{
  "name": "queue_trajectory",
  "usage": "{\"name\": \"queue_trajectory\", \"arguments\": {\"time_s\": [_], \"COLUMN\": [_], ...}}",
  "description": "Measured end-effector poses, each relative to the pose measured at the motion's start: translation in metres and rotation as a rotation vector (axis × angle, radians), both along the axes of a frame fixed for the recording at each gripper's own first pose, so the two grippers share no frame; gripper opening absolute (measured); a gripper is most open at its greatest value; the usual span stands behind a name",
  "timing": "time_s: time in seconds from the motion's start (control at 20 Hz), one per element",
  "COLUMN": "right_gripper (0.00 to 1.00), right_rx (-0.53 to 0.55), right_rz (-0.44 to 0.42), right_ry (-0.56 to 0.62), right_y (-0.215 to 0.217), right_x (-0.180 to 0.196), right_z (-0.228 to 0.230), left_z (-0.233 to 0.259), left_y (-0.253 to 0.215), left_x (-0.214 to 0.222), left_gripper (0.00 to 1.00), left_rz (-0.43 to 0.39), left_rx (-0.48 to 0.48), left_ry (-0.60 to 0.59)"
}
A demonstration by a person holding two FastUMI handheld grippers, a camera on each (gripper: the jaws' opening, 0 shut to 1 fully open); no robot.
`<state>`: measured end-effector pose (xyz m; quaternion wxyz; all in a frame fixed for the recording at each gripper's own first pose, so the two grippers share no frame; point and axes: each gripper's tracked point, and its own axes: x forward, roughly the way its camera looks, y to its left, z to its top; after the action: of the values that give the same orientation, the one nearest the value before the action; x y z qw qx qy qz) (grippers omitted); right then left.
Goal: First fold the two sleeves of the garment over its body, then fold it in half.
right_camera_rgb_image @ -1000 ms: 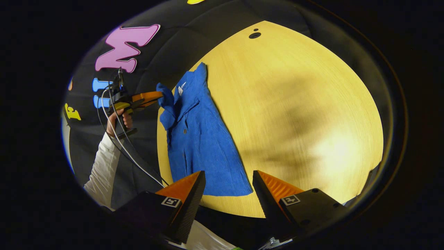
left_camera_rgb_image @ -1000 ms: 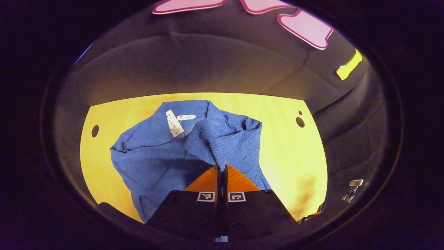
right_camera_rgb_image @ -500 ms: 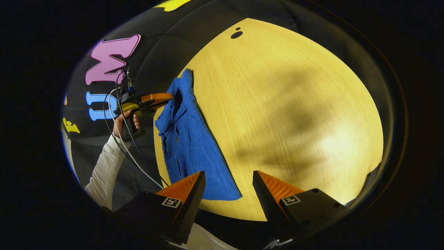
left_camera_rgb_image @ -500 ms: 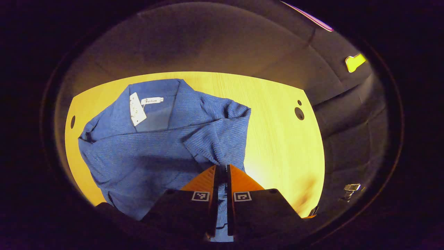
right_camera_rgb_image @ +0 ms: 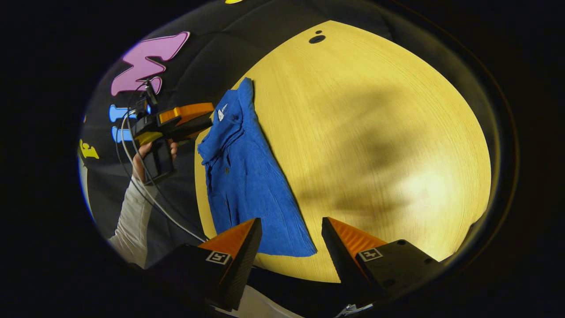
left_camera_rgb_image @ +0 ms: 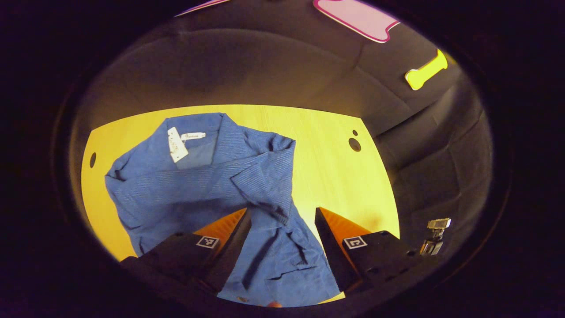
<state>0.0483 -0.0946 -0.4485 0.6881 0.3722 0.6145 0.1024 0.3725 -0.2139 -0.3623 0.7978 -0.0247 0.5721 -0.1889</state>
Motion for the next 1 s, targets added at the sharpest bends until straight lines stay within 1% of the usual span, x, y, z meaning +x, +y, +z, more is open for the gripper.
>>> {"name": "queue_trajectory", "arguments": {"time_s": [0.15, 0.2, 0.25, 0.3, 0.4, 0.45, 0.5, 0.55, 0.65, 0.75, 0.85, 0.95, 1.0], "right_gripper": [0.90, 0.92, 0.96, 0.96, 0.96, 0.98, 0.99, 0.98, 0.98, 0.99, 0.99, 0.99, 0.99], "right_rx": [-0.056, -0.082, -0.101, -0.123, -0.203, -0.249, -0.291, -0.330, -0.390, -0.409, -0.424, -0.452, -0.470], "right_rz": [0.059, 0.088, 0.120, 0.150, 0.216, 0.254, 0.289, 0.325, 0.393, 0.416, 0.432, 0.449, 0.461], "right_ry": [-0.036, -0.051, -0.063, -0.068, -0.062, -0.063, -0.070, -0.078, -0.039, 0.011, 0.038, 0.056, 0.072], "right_y": [0.022, 0.029, 0.036, 0.043, 0.049, 0.047, 0.048, 0.052, 0.053, 0.057, 0.063, 0.063, 0.061], "right_x": [-0.002, -0.004, -0.009, -0.014, -0.023, -0.030, -0.034, -0.038, -0.050, -0.056, -0.058, -0.060, -0.063], "right_z": [0.005, 0.007, 0.009, 0.010, 0.004, 0.006, 0.006, -0.001, -0.014, -0.018, -0.032, -0.039, -0.037], "left_z": [0.022, 0.026, 0.026, 0.024, 0.015, 0.005, -0.007, -0.020, -0.042, -0.065, -0.079, -0.085, -0.085], "left_y": [0.064, 0.086, 0.109, 0.131, 0.177, 0.199, 0.218, 0.233, 0.253, 0.266, 0.280, 0.287, 0.283], "left_x": [-0.051, -0.071, -0.093, -0.116, -0.165, -0.192, -0.218, -0.240, -0.284, -0.312, -0.327, -0.339, -0.341], "left_gripper": [0.85, 0.85, 0.85, 0.84, 0.85, 0.82, 0.84, 0.84, 0.85, 0.85, 0.85, 0.85, 0.86], "left_rz": [0.033, 0.058, 0.082, 0.105, 0.147, 0.159, 0.175, 0.195, 0.248, 0.296, 0.314, 0.308, 0.301], "left_rx": [0.072, 0.089, 0.106, 0.128, 0.195, 0.244, 0.288, 0.321, 0.327, 0.326, 0.351, 0.364, 0.369], "left_ry": [-0.050, -0.059, -0.059, -0.051, -0.030, -0.003, 0.030, 0.076, 0.179, 0.272, 0.314, 0.350, 0.369]}}
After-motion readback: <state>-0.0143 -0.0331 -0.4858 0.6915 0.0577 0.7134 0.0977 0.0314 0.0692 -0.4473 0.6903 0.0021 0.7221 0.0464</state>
